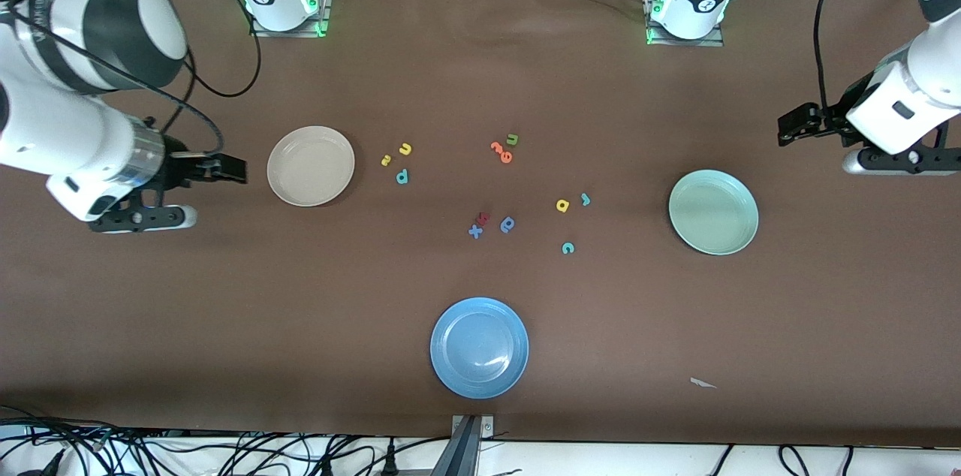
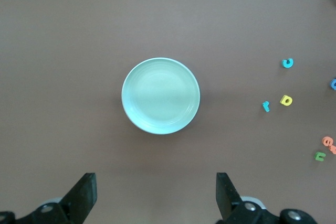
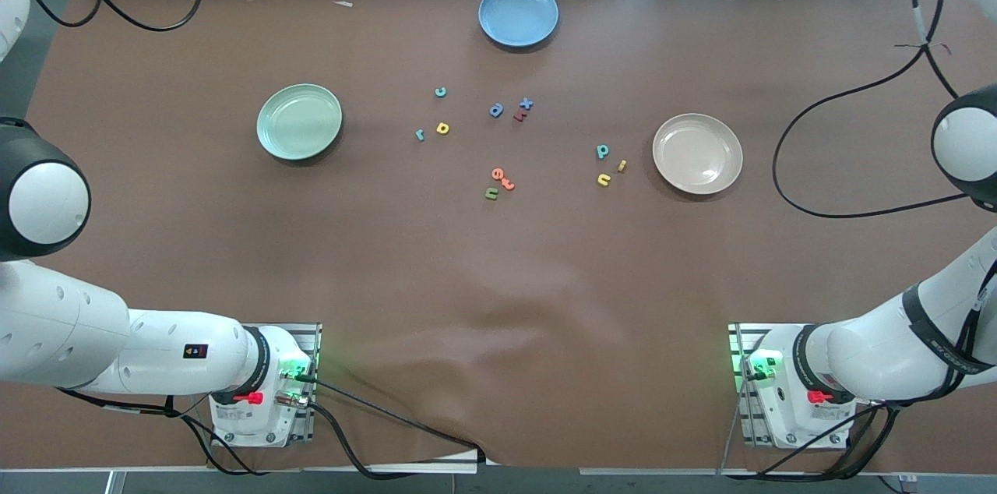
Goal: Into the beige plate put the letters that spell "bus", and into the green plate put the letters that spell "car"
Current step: 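Move the left gripper and the right gripper toward the scattered letters, then grasp the teal u with the left gripper while the right gripper grasps yellow s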
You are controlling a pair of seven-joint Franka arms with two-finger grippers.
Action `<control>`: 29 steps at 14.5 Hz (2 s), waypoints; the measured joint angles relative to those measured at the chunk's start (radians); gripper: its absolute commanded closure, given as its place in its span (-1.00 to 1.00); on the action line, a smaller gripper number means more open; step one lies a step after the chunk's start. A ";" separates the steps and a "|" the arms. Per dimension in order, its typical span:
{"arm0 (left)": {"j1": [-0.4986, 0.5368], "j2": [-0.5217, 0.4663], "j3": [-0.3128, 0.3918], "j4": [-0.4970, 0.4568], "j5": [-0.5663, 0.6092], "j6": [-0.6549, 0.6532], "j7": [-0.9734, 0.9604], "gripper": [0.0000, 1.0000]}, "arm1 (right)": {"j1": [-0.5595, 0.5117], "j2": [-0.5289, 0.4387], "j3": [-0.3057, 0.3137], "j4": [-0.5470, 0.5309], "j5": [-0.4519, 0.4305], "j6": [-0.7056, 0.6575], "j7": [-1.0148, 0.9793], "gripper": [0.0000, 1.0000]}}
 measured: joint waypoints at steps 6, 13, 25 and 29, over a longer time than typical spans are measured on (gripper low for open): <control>-0.012 0.137 -0.091 -0.010 -0.058 0.146 -0.010 -1.00 | 0.150 0.019 0.012 -0.181 0.007 0.261 0.150 -0.99; -0.177 0.411 -0.112 0.025 -0.058 0.401 -0.117 -1.00 | 0.107 -0.020 0.093 -0.562 0.010 0.705 0.152 -0.90; -0.298 0.654 -0.087 0.123 0.038 0.645 -0.351 -1.00 | 0.202 0.082 0.165 -0.653 0.007 0.916 0.366 -0.86; -0.321 0.692 -0.082 0.130 0.057 0.692 -0.433 -1.00 | 0.200 0.082 0.162 -0.735 -0.015 0.980 0.361 -0.88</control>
